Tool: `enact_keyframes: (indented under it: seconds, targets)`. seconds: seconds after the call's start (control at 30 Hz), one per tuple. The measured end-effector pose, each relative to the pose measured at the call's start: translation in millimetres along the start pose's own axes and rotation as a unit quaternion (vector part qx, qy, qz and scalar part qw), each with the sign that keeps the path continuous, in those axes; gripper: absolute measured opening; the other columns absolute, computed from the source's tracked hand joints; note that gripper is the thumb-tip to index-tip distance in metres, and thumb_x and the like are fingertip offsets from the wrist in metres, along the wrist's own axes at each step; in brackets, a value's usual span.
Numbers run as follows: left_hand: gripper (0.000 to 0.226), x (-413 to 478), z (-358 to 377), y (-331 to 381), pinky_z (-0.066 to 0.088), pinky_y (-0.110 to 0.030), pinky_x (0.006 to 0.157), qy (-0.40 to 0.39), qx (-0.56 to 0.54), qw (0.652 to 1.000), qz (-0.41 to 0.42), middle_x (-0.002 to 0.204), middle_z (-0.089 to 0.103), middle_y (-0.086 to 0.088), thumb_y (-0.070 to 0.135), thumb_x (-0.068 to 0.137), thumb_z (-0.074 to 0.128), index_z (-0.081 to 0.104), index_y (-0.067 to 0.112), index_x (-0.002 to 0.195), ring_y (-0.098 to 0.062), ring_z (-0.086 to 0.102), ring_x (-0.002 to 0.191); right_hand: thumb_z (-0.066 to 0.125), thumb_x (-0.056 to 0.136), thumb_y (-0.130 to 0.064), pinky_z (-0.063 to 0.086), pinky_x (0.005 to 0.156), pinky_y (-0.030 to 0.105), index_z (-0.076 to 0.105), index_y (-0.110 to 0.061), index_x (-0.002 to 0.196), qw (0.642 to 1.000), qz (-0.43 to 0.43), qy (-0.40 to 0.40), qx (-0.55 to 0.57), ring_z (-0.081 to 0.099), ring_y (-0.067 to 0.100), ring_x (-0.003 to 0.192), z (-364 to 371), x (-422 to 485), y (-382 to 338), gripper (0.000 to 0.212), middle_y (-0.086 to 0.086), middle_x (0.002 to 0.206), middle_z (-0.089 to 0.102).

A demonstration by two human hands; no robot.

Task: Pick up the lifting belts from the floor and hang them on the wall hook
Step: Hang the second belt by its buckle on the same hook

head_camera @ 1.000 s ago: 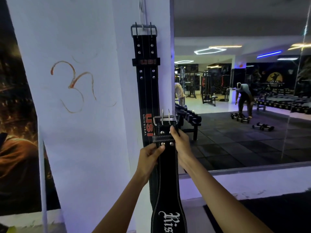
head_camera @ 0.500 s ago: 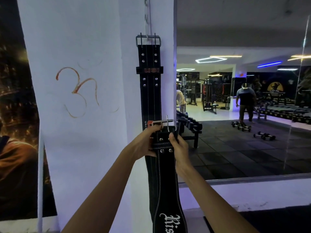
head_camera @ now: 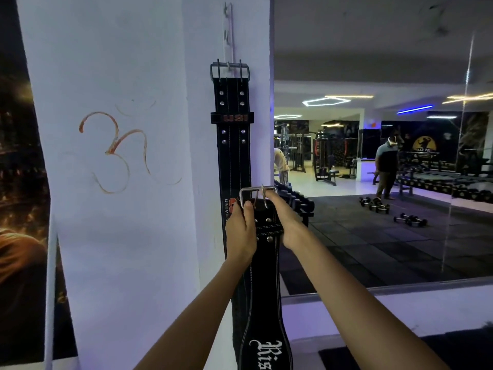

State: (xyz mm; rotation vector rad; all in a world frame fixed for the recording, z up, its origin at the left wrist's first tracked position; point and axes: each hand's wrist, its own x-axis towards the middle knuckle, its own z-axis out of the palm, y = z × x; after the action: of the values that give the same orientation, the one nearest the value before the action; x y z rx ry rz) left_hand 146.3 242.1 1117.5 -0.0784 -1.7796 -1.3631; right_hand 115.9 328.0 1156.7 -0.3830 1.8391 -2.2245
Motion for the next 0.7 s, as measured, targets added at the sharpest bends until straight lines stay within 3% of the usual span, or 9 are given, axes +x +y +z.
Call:
enact_keyframes:
  seconds: [0.07,0.1,0.2,0.27,0.43,0.57,0.6,0.63,0.7]
  targets:
    - [0.033,5.8,-1.6,-2.7,0.051,-0.042,0.076,0.028,-0.001,1.000,-0.011,0.085,0.063,-0.007,0.028,0.100,0.030,0.056,0.008,0.100,-0.024,0.061,0.079,0.068,0.063,-0.052,0.051,0.091,0.041,0.070,-0.019,0.096,0.998,0.010,-0.041,-0.036,0.066,0.025,0.092,-0.5,0.7,1.4,0.047,0.005,0.090,0.070]
    - [0.034,8.0,-3.0,-4.2,0.050,-0.042,0.074,0.036,0.000,0.999,-0.009,0.084,0.062,-0.007,0.027,0.100,0.030,0.055,0.005,0.098,-0.024,0.060,0.077,0.066,0.066,-0.047,0.050,0.092,0.041,0.066,-0.019,0.103,0.998,0.001,-0.049,-0.046,0.065,0.023,0.092,-0.3,1.8,3.3,0.046,0.002,0.089,0.069]
    - [0.034,16.3,-8.6,0.6,0.050,-0.042,0.071,0.045,0.022,0.999,0.007,0.082,0.063,-0.007,0.030,0.100,0.029,0.053,0.007,0.093,-0.023,0.061,0.075,0.050,0.090,-0.030,0.048,0.074,0.012,0.046,-0.020,0.123,0.989,-0.142,-0.011,-0.037,0.057,-0.005,0.084,10.9,-0.8,9.2,0.035,-0.015,0.093,0.056]
    - [0.033,26.9,-14.0,9.7,0.049,-0.038,0.070,0.059,0.016,0.998,0.014,0.078,0.062,-0.001,0.031,0.100,0.029,0.052,0.010,0.092,-0.019,0.061,0.073,0.037,0.097,-0.031,0.042,0.064,0.001,0.052,-0.016,0.121,0.963,-0.258,0.039,-0.063,0.056,-0.015,0.078,27.5,0.3,8.0,0.032,-0.016,0.095,0.058]
    - [0.036,78.9,-26.6,38.0,0.046,-0.039,0.071,0.071,-0.011,0.995,0.066,0.081,0.062,-0.008,0.038,0.099,0.028,0.045,0.006,0.095,-0.028,0.061,0.079,0.036,0.097,-0.034,0.040,0.067,0.028,0.060,-0.008,0.086,0.890,-0.408,0.175,-0.103,0.053,0.013,0.066,72.3,37.0,-34.0,0.037,-0.001,0.072,0.060]
    - [0.046,146.0,-27.7,52.7,0.044,-0.033,0.078,0.105,-0.008,0.988,0.109,0.086,0.062,0.001,0.049,0.095,0.028,0.030,0.021,0.131,-0.013,0.061,0.079,0.035,0.096,-0.040,0.038,0.063,0.026,0.062,-0.007,0.091,0.843,-0.478,0.214,-0.127,0.056,0.017,0.073,93.1,78.4,-83.3,0.043,0.003,0.079,0.064]
    - [0.044,165.8,-26.2,54.3,0.044,-0.033,0.079,0.107,0.002,0.984,0.144,0.091,0.063,0.001,0.050,0.095,0.028,0.035,0.023,0.129,-0.015,0.062,0.083,0.034,0.096,-0.041,0.036,0.061,0.025,0.063,-0.007,0.092,0.838,-0.481,0.221,-0.130,0.056,0.017,0.075,95.9,90.1,-97.1,0.045,0.003,0.080,0.064]
    - [0.039,186.3,-24.0,56.0,0.045,-0.033,0.077,0.113,0.022,0.977,0.180,0.091,0.064,0.000,0.048,0.096,0.027,0.046,0.021,0.116,-0.019,0.063,0.086,0.032,0.096,-0.042,0.031,0.061,0.026,0.063,-0.006,0.091,0.832,-0.484,0.235,-0.135,0.054,0.019,0.074,96.8,102.7,-111.6,0.047,0.003,0.077,0.062]
    - [0.039,229.2,-16.7,64.4,0.039,-0.035,0.068,0.143,0.049,0.964,0.219,0.079,0.062,-0.006,0.040,0.099,0.026,0.050,0.013,0.083,-0.031,0.061,0.082,0.028,0.096,-0.045,0.028,0.064,0.028,0.061,-0.005,0.082,0.814,-0.492,0.263,-0.162,0.053,0.029,0.076,97.2,129.8,-142.0,0.053,0.005,0.069,0.058]
